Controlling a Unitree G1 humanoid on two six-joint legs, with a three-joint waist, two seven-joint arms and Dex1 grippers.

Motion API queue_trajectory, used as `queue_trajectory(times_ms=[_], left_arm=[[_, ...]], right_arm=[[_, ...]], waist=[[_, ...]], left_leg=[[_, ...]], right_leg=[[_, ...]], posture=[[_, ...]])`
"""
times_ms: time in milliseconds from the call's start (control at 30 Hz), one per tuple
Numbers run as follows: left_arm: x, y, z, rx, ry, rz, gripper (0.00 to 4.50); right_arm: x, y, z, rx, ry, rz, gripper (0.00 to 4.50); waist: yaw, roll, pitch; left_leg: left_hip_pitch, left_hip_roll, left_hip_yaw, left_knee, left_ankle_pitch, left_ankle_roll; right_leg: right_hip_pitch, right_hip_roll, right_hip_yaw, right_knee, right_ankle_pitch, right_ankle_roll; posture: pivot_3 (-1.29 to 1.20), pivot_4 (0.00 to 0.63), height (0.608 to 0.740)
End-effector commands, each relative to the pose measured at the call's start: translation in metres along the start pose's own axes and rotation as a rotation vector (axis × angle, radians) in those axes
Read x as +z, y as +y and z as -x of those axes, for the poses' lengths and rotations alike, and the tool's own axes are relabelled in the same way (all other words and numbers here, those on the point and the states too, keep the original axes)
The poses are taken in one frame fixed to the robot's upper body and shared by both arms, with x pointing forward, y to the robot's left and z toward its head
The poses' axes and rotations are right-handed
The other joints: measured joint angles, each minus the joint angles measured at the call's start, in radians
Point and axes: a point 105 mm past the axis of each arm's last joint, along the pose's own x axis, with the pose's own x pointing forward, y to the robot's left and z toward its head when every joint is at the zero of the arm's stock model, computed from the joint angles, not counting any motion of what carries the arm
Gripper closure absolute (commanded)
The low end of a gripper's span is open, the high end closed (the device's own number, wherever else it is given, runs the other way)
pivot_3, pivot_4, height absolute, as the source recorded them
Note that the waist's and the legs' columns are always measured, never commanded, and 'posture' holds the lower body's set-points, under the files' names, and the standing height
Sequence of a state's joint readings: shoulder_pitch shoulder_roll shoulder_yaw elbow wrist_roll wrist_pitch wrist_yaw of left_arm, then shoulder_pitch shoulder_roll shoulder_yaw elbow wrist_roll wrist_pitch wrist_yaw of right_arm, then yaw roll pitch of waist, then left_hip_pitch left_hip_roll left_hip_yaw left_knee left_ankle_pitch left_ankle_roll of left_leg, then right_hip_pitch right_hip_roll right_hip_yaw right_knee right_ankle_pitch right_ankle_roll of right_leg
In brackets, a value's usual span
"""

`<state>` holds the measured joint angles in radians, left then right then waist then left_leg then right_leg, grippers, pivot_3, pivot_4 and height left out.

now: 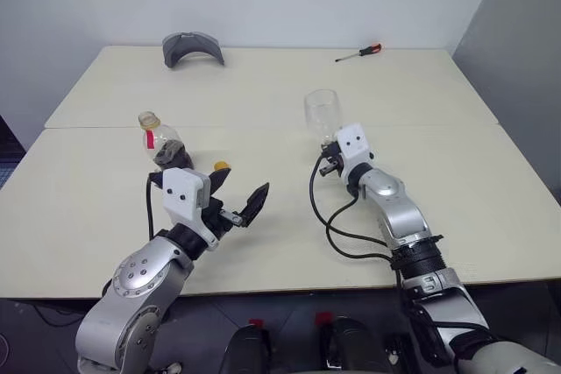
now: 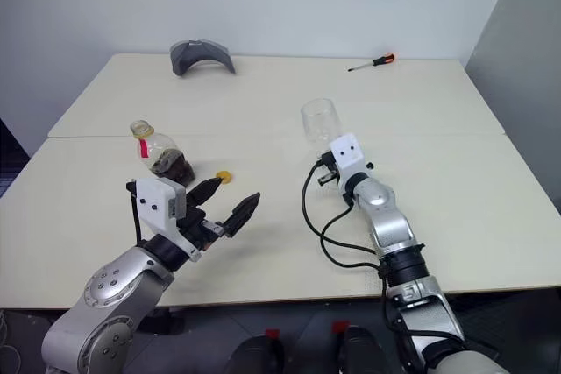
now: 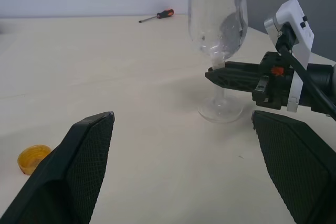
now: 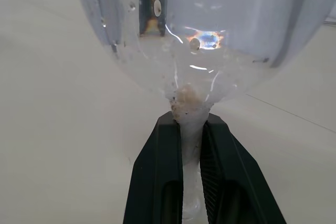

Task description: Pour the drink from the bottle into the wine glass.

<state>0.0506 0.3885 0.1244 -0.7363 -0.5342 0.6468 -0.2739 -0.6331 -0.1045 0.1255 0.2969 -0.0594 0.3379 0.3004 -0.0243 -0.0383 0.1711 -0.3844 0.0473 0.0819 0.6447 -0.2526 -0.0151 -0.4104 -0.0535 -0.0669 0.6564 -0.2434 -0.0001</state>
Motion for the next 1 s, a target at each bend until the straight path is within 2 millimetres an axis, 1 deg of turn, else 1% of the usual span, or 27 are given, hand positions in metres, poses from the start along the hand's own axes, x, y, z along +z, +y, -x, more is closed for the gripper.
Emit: queue_trajectory(times_ms=[33,67,167,200,267,367,433,533,600,667,767,867,1000], left_arm=[[0.011,-0.004,0.002,-0.013,-0.048,-0.019,0.0],[0.011,-0.004,0.002,-0.012,-0.048,-0.018,0.0],[0.011,-0.003,0.002,-0.012,-0.048,-0.018,0.0],[0.011,-0.003,0.002,-0.013,-0.047,-0.018,0.0],[0.011,-0.003,0.001,-0.016,-0.047,-0.018,0.0],[0.012,-0.003,0.0,-0.021,-0.049,-0.02,0.0],[0.013,-0.003,-0.001,-0.023,-0.049,-0.023,0.0],[0.013,-0.003,-0.001,-0.022,-0.05,-0.025,0.0],[0.013,-0.003,0.0,-0.021,-0.049,-0.024,0.0],[0.013,-0.004,0.001,-0.019,-0.048,-0.023,0.0],[0.013,-0.003,0.001,-0.013,-0.049,-0.023,0.0],[0.013,-0.003,0.002,-0.01,-0.049,-0.024,0.0],[0.014,-0.003,0.002,-0.004,-0.05,-0.024,0.0]], right_arm=[[-0.034,-0.004,0.004,-0.001,0.144,0.0,4.32],[-0.035,-0.006,0.005,-0.007,0.143,-0.015,4.32],[-0.027,-0.007,0.002,-0.017,0.102,-0.069,4.32],[-0.017,-0.005,-0.002,-0.016,0.059,-0.091,4.32],[-0.003,-0.003,-0.008,-0.017,0.003,-0.112,4.32],[0.026,0.004,-0.023,-0.022,-0.108,-0.134,4.32],[0.044,0.011,-0.032,-0.025,-0.177,-0.151,4.32],[0.054,0.016,-0.041,-0.032,-0.223,-0.179,4.32],[0.059,0.02,-0.046,-0.033,-0.252,-0.207,4.32],[0.062,0.023,-0.049,-0.038,-0.271,-0.229,4.32],[0.063,0.026,-0.053,-0.057,-0.294,-0.247,4.32],[0.057,0.029,-0.055,-0.073,-0.288,-0.217,4.32],[0.039,0.03,-0.053,-0.094,-0.255,-0.136,4.32]], waist=[[0.0,0.0,0.0],[0.0,0.0,0.0],[0.001,0.0,0.0],[0.001,0.0,0.0],[0.0,0.0,0.0],[-0.007,0.0,0.001],[-0.009,0.001,0.002],[-0.007,0.001,0.002],[-0.006,0.001,0.002],[-0.005,0.001,0.002],[-0.004,0.001,0.002],[-0.004,0.001,0.002],[-0.005,0.002,0.003]], left_leg=[[0.0,0.0,0.0,0.0,0.0,0.0],[0.0,0.0,0.0,0.0,0.0,0.0],[0.0,0.0,0.0,0.0,0.0,0.0],[-0.001,0.0,0.0,0.0,0.0,0.0],[0.0,0.0,0.0,0.0,0.0,0.0],[-0.001,0.0,0.0,0.0,0.0,0.0],[-0.004,0.001,0.0,0.0,0.0,0.0],[-0.015,0.001,0.0,0.0,0.001,0.0],[-0.016,0.001,0.001,0.0,0.001,0.0],[-0.017,0.0,0.001,0.0,0.0,-0.001],[-0.018,-0.001,0.002,0.0,-0.001,0.0],[-0.018,0.0,0.001,-0.001,-0.001,0.0],[-0.018,0.0,0.002,0.0,-0.001,0.0]], right_leg=[[0.0,0.0,0.0,0.0,0.0,0.0],[0.0,0.0,0.0,0.0,0.0,0.0],[0.0,0.0,0.0,-0.001,0.0,0.0],[0.0,0.0,0.0,-0.001,0.0,0.0],[0.0,0.0,0.0,-0.001,0.0,0.0],[-0.001,0.0,0.0,0.0,0.0,0.001],[-0.005,0.001,0.001,0.001,0.001,0.001],[-0.015,0.002,0.001,0.003,0.001,0.0],[-0.016,0.002,0.001,0.002,0.0,-0.001],[-0.015,0.0,0.001,0.001,0.002,-0.004],[-0.014,0.0,0.0,-0.004,0.003,-0.005],[-0.013,0.0,-0.001,-0.008,0.003,-0.004],[-0.012,0.0,0.0,-0.008,0.004,-0.005]], posture=[[0.0,0.15,0.74],[0.0,0.15,0.74],[0.0,0.15,0.74],[0.0,0.15,0.74],[0.0,0.15,0.74],[0.0,0.15,0.74],[0.0,0.15,0.74],[0.0,0.15,0.74],[0.0,0.15,0.74],[0.0,0.15,0.74],[0.0,0.15,0.74],[0.0,0.15,0.74],[0.0,0.15,0.74]])
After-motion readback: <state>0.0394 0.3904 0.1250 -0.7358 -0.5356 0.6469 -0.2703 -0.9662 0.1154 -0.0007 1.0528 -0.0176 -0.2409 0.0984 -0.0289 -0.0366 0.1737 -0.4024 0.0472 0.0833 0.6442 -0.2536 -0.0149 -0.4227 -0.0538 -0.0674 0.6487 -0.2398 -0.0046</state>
